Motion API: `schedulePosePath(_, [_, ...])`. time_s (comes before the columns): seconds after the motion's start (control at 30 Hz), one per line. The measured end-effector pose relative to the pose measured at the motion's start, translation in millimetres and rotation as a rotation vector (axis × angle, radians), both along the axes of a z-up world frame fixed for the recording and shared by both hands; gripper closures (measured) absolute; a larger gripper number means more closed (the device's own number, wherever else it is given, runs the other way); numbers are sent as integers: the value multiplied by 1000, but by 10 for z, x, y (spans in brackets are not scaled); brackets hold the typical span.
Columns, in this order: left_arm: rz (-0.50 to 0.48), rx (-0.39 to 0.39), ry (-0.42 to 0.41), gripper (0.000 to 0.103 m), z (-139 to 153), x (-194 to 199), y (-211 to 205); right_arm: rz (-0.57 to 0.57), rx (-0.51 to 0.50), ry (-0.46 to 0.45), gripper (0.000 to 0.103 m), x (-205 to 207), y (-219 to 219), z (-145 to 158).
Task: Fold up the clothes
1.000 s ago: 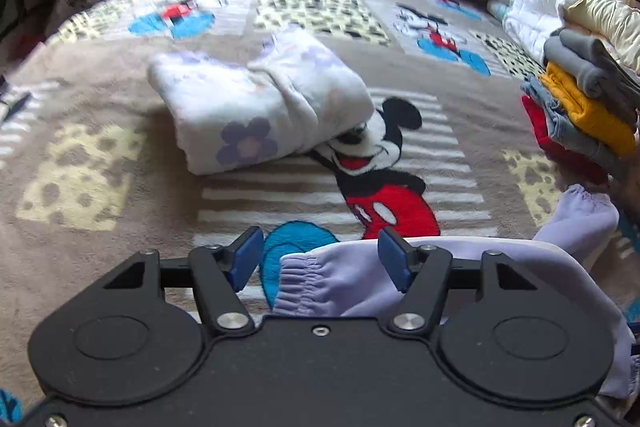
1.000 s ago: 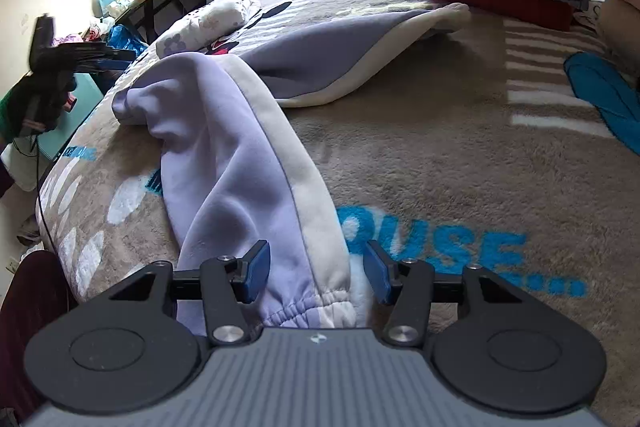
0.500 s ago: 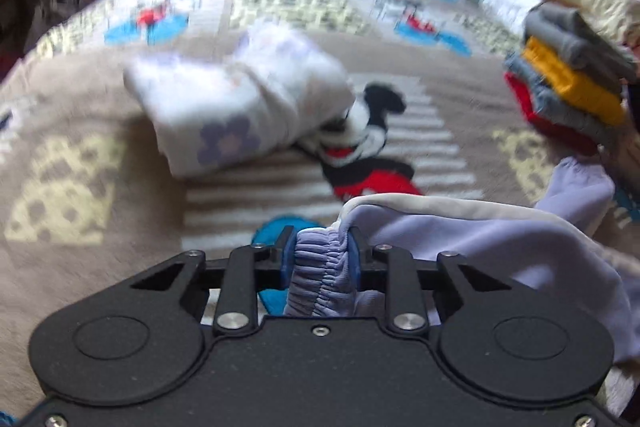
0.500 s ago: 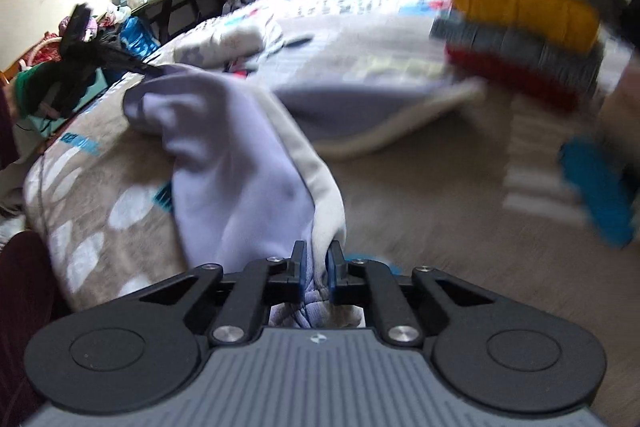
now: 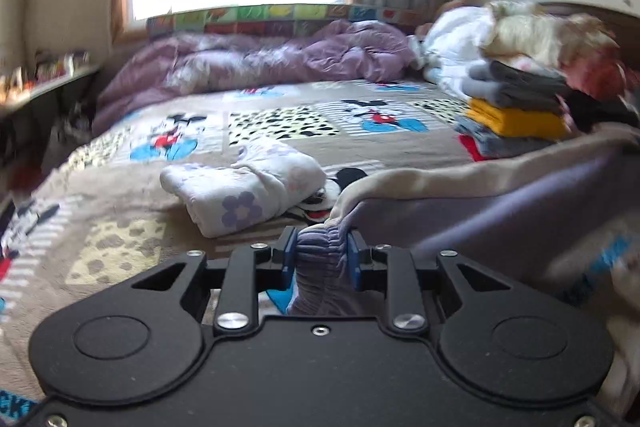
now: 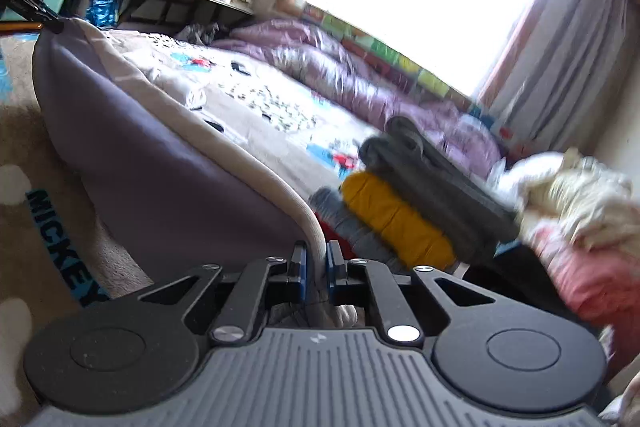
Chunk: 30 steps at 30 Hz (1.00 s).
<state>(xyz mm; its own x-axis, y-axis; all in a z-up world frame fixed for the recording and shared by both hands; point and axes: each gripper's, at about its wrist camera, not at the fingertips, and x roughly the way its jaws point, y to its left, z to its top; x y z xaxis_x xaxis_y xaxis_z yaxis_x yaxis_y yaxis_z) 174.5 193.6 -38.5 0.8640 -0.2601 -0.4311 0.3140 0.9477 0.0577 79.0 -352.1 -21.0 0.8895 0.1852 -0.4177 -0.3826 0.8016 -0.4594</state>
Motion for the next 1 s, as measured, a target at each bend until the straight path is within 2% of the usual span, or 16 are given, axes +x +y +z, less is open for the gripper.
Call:
schedulePosePath(0.1, [-35,49,-7,79,-164,-324,-35,39,-60,-20,92,-161,-15,-135])
schedulePosePath(0.33, [-105,133,22,79,-481,-909,-77,130,-187,16,92,-746,64,-529])
schedulePosePath(0.5, [-132,192,47,79,-701,-1194,-108,206,-275,44,92,-1144,150,-676])
schedulePosePath(0.67, [-135,189,108,78,-787,-1292,-43,292,-358,166,92,-1360,222,-786])
schedulePosePath(0.7, [-132,185,122,78,-779,-1306,-21,314,-386,202,88,-1409,240,-814])
schedulePosePath(0.8, [-123,127,152,77,-658,-1384,105,363,-495,278,81,-1594,257,-879])
schedulePosePath(0.83, [-116,87,155,71,-597,-1408,169,363,-503,297,79,-1626,231,-864])
schedulePosePath(0.87, [-105,30,153,59,-525,-1429,247,353,-489,308,78,-1644,190,-826])
schedulePosePath(0.9, [-87,-25,149,56,-450,-1442,320,335,-458,316,78,-1645,128,-777])
schedulePosePath(1.0, [-27,-163,143,55,-231,-1406,447,253,-338,326,75,-1568,-59,-599])
